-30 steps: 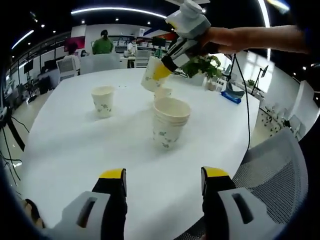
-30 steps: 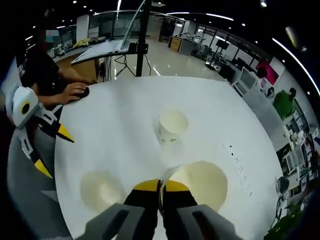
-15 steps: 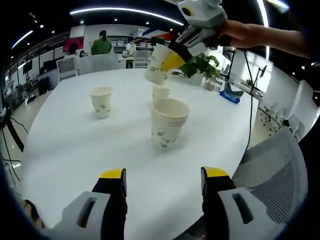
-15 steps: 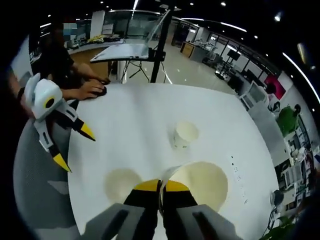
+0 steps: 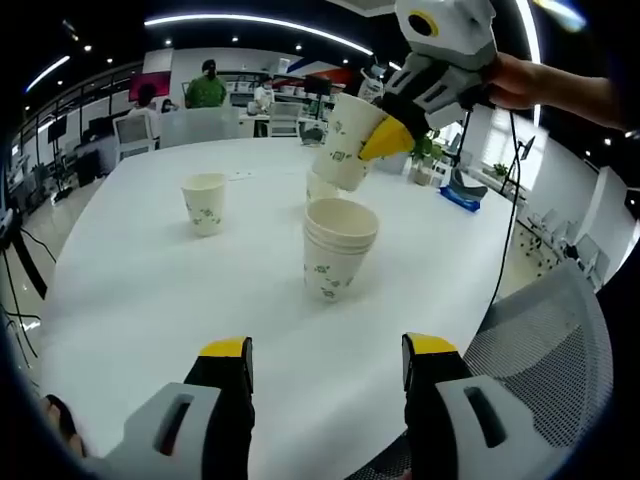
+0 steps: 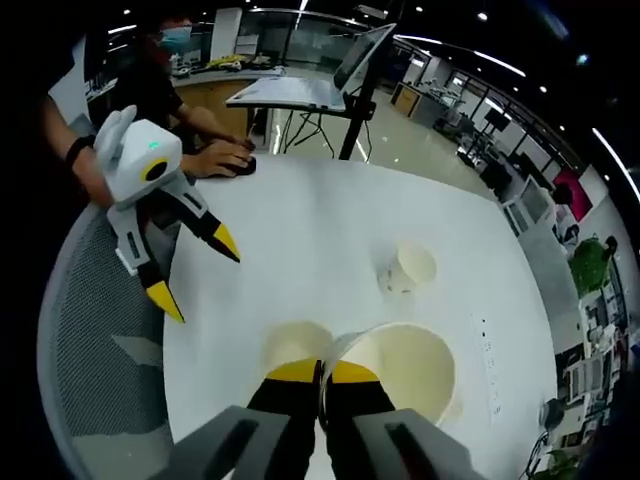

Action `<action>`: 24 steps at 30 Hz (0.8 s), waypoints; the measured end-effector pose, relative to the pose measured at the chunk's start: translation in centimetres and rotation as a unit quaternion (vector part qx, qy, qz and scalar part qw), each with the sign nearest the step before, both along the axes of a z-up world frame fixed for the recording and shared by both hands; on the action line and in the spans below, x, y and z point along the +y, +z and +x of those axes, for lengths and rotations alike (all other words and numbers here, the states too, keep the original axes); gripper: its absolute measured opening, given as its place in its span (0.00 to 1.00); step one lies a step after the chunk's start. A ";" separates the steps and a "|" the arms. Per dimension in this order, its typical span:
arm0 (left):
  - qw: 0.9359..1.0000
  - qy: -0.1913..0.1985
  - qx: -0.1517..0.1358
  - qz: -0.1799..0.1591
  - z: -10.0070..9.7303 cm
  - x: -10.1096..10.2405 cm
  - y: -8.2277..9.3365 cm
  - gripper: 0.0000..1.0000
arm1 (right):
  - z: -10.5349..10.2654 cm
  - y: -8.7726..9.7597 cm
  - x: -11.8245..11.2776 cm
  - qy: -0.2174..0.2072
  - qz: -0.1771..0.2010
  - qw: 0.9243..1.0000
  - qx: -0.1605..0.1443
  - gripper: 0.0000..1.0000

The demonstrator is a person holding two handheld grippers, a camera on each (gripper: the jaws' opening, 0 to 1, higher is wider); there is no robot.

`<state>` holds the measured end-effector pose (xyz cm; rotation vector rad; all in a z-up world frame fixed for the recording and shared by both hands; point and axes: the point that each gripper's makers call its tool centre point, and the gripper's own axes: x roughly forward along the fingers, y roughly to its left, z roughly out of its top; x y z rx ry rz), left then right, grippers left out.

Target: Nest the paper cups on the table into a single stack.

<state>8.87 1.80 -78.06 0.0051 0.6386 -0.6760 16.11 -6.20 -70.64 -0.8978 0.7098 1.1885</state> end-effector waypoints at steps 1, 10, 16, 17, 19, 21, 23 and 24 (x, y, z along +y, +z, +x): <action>1.000 0.000 0.000 0.000 0.0 -0.1 0.0 0.58 | -0.2 -0.1 0.0 0.002 0.000 1.000 0.001 0.00; 1.000 -0.003 0.002 0.000 -0.1 -0.1 0.0 0.58 | -2.0 -0.5 0.7 0.019 -0.001 1.000 0.012 0.00; 1.000 -0.004 0.003 0.000 -0.1 -0.1 -0.3 0.58 | -2.7 -1.2 1.3 0.025 -0.005 1.000 0.018 0.00; 1.000 -0.004 0.003 0.000 -0.1 -0.1 -0.3 0.58 | -2.7 -1.5 1.3 0.026 -0.007 0.999 0.019 0.00; 1.000 -0.003 0.003 0.000 -0.1 -0.1 -0.2 0.57 | -2.6 -2.1 1.3 0.029 -0.011 0.999 0.021 0.00; 1.000 -0.002 0.003 -0.002 -0.1 -0.1 -0.2 0.57 | -2.7 -1.8 1.3 0.034 -0.017 0.999 0.020 0.00; 1.000 -0.003 0.004 -0.002 -0.2 -0.1 -0.2 0.57 | -2.6 -2.0 1.1 0.033 -0.017 0.999 0.022 0.00; 1.000 -0.003 0.004 -0.002 -0.2 -0.2 -0.2 0.57 | -2.6 -2.1 1.1 0.031 -0.016 0.999 0.024 0.00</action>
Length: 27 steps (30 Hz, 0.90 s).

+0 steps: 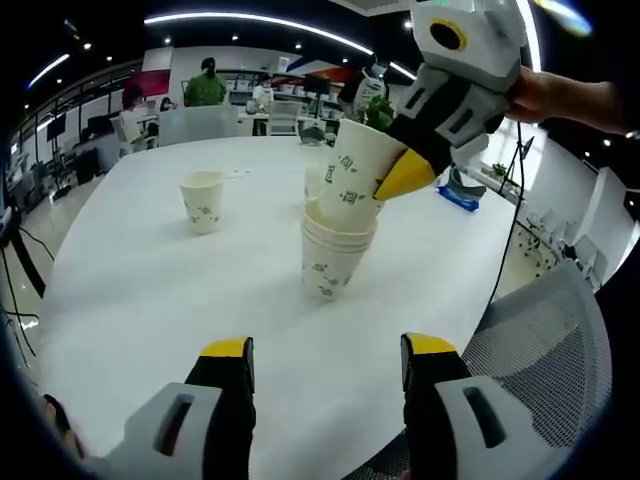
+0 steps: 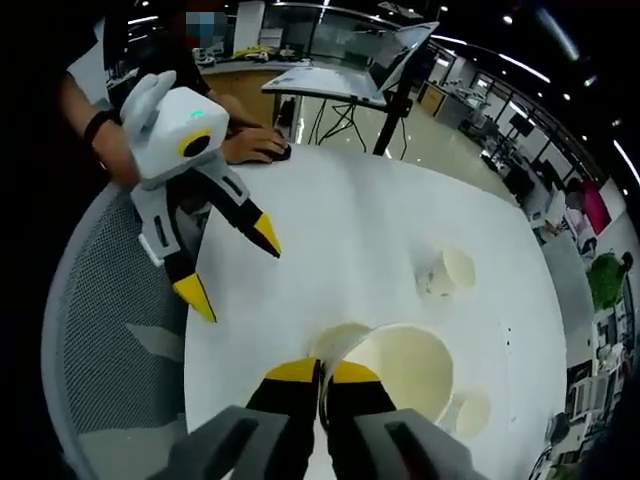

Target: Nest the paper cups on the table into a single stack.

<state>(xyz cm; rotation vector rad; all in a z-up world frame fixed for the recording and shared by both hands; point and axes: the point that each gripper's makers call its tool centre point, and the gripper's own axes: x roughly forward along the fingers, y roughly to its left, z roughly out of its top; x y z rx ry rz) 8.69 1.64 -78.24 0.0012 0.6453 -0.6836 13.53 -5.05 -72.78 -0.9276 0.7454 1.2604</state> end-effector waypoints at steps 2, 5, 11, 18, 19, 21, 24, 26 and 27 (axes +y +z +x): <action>1.000 -0.002 0.000 0.001 0.0 0.0 0.0 0.57 | -0.1 -0.1 0.0 -0.002 -0.001 1.000 0.002 0.00; 1.000 -0.003 0.001 0.001 0.0 0.0 -0.2 0.57 | -0.2 -0.3 -0.1 0.000 -0.006 1.000 0.001 0.00; 1.000 -0.004 0.002 0.001 -0.1 -0.1 -0.2 0.57 | 0.0 -1.5 0.1 -0.003 -0.010 1.000 0.011 0.00; 1.000 -0.001 0.004 -0.001 0.1 0.2 -0.4 0.57 | 0.0 -2.2 0.4 0.004 -0.019 1.000 0.016 0.00; 1.000 -0.001 0.004 -0.001 0.1 0.1 -0.4 0.57 | 0.0 -2.2 0.5 0.006 -0.021 1.000 0.015 0.01; 1.000 -0.001 0.004 -0.001 0.0 0.1 -0.3 0.57 | 0.0 -2.2 0.5 0.009 -0.025 1.000 0.014 0.01; 1.000 -0.002 0.004 -0.001 0.1 0.1 -0.4 0.57 | 0.0 -2.2 0.5 0.012 -0.026 1.000 0.014 0.01; 1.000 -0.001 0.004 -0.001 0.1 0.1 -0.4 0.57 | -0.1 -2.3 0.6 0.012 -0.026 0.999 0.014 0.01; 1.000 -0.001 0.004 -0.002 0.1 0.2 -0.4 0.57 | -0.1 -2.3 0.6 0.013 -0.025 1.000 0.014 0.01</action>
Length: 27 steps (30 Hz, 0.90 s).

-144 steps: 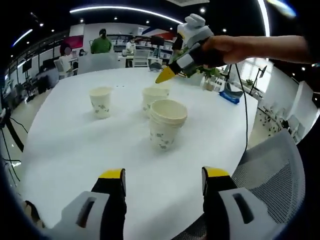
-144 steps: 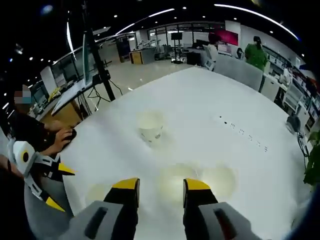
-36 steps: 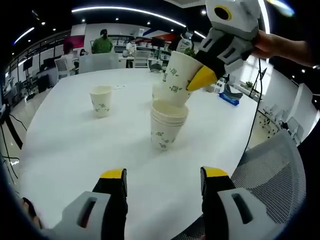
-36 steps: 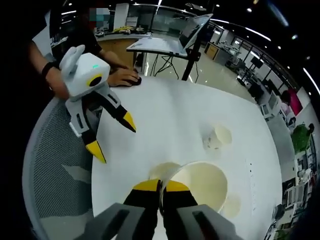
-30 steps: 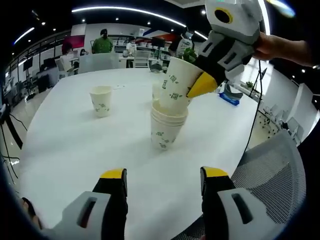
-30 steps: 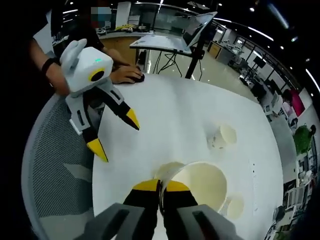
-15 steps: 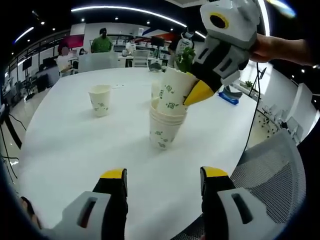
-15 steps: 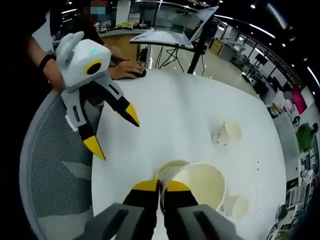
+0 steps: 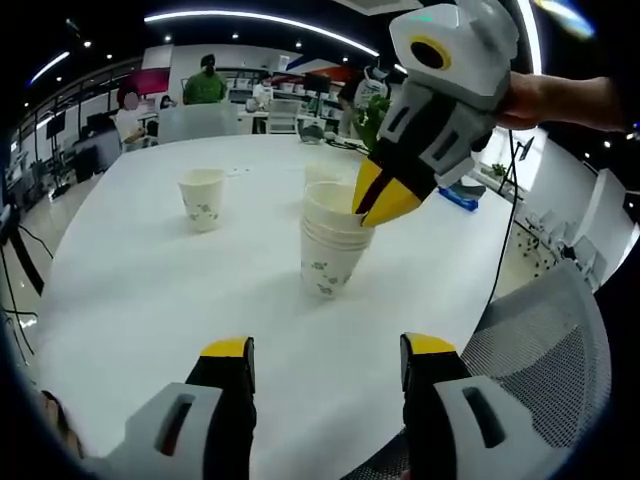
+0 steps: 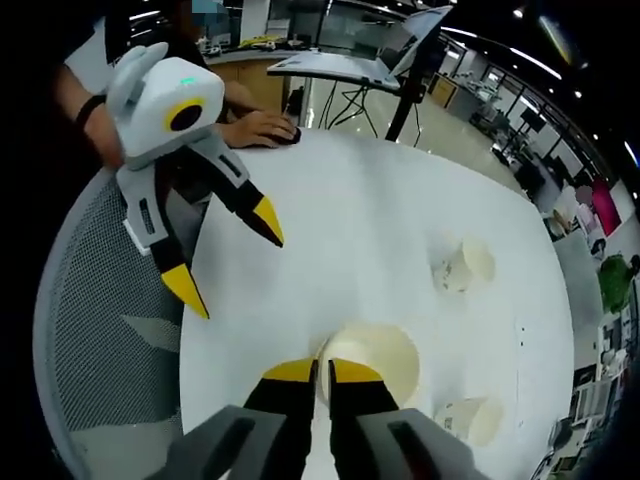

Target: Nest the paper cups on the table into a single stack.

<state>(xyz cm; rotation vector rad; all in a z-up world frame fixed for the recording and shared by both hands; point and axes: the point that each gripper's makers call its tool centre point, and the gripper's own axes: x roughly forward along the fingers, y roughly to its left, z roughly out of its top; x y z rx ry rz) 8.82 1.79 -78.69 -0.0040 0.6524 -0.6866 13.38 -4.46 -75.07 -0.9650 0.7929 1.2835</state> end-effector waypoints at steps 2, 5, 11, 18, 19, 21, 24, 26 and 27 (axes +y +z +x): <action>1.000 0.000 0.001 -0.001 -0.1 0.0 0.0 0.57 | 0.0 0.1 0.1 0.000 0.003 1.000 0.000 0.01; 1.000 0.000 0.001 -0.001 -0.1 0.0 0.0 0.57 | 0.0 0.0 0.2 -0.001 0.006 1.000 0.000 0.02; 1.000 -0.002 0.000 0.000 0.0 0.0 -0.1 0.57 | 0.3 1.5 0.5 -0.011 0.022 1.000 0.001 0.03; 1.000 0.001 0.002 -0.002 -0.1 0.0 0.0 0.57 | 2.8 3.6 2.2 -0.022 0.053 0.998 -0.010 0.07; 1.000 0.002 0.002 -0.003 -0.1 0.0 0.1 0.57 | 3.6 4.0 2.6 -0.029 0.059 0.998 -0.014 0.09; 1.000 0.002 0.001 -0.004 -0.1 0.0 0.1 0.57 | 4.7 4.1 3.0 -0.037 0.065 0.997 -0.021 0.12; 1.000 0.006 -0.002 -0.002 0.0 0.1 0.4 0.58 | 7.3 4.6 3.9 -0.050 0.070 0.996 -0.039 0.19; 1.000 0.009 -0.002 -0.004 0.0 0.1 0.5 0.59 | 8.5 4.8 4.5 -0.059 0.074 0.995 -0.043 0.23; 1.000 0.010 -0.003 -0.004 0.0 0.1 0.5 0.59 | 9.0 4.8 4.8 -0.067 0.078 0.994 -0.044 0.24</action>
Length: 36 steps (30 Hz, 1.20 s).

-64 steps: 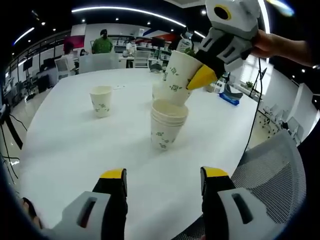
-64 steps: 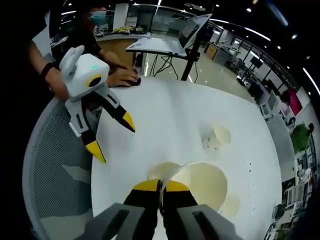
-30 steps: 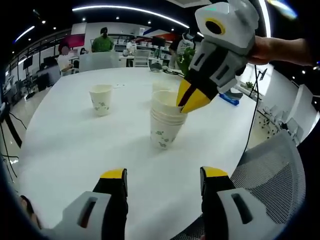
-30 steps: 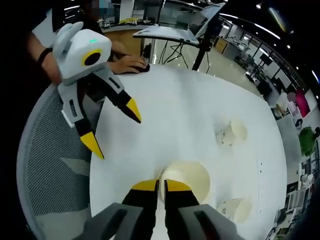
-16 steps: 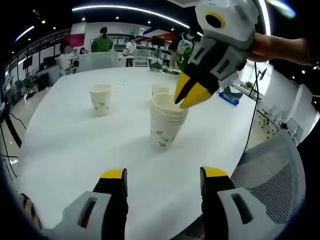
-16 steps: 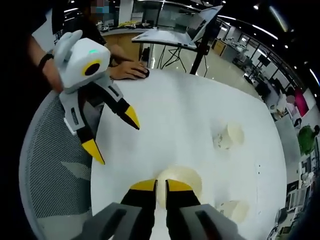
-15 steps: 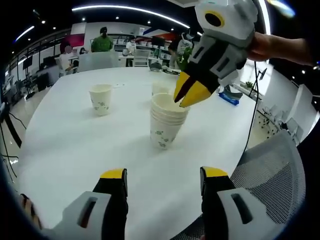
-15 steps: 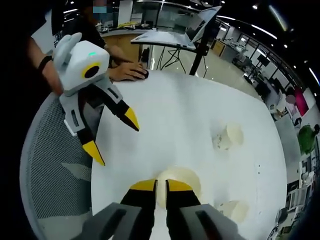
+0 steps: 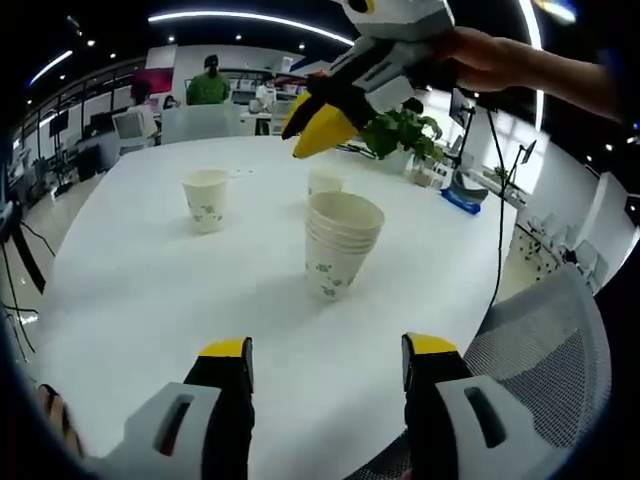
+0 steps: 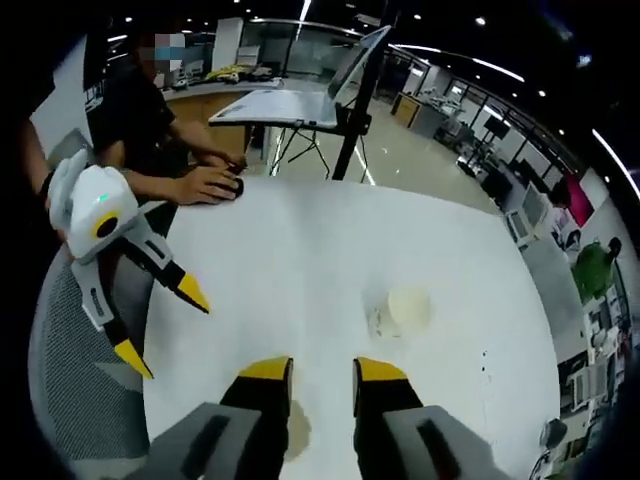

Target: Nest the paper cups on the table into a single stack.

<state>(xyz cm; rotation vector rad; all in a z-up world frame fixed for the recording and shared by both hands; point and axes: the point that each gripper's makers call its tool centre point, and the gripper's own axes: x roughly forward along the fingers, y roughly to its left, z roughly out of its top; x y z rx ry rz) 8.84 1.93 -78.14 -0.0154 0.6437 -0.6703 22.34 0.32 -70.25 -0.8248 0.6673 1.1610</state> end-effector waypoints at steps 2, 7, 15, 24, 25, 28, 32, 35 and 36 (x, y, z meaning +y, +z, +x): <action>1.000 0.001 -0.001 -0.001 0.0 -0.1 0.2 0.59 | 1.7 -0.2 0.5 -0.014 0.007 1.000 0.002 0.26; 1.000 -0.006 -0.003 0.000 0.0 -0.2 0.2 0.59 | 4.7 -2.0 1.2 -0.030 -0.007 0.999 0.013 0.27; 1.000 0.003 -0.003 -0.008 0.1 0.0 0.5 0.58 | 6.5 -3.8 2.4 -0.040 -0.009 0.998 0.037 0.30; 1.000 0.007 -0.002 -0.012 0.1 0.1 0.6 0.58 | 8.9 -5.9 3.2 -0.048 -0.017 0.998 0.042 0.31; 1.000 0.008 -0.002 -0.013 0.1 0.1 0.7 0.58 | 9.0 -6.0 3.5 -0.045 -0.018 0.998 0.042 0.31; 1.000 0.011 0.000 -0.016 0.1 0.2 0.7 0.58 | 9.8 -6.3 4.1 -0.049 -0.019 0.997 0.048 0.31; 1.000 0.012 0.002 -0.018 0.0 0.1 0.8 0.58 | 9.9 -6.9 5.3 -0.050 -0.014 0.997 0.056 0.31; 1.000 0.010 0.003 -0.018 -0.1 0.1 0.8 0.58 | 10.1 -8.5 6.0 -0.070 -0.014 0.995 0.074 0.31; 1.000 0.009 0.003 -0.017 -0.1 0.1 0.7 0.58 | 10.1 -8.9 6.3 -0.070 -0.018 0.995 0.074 0.30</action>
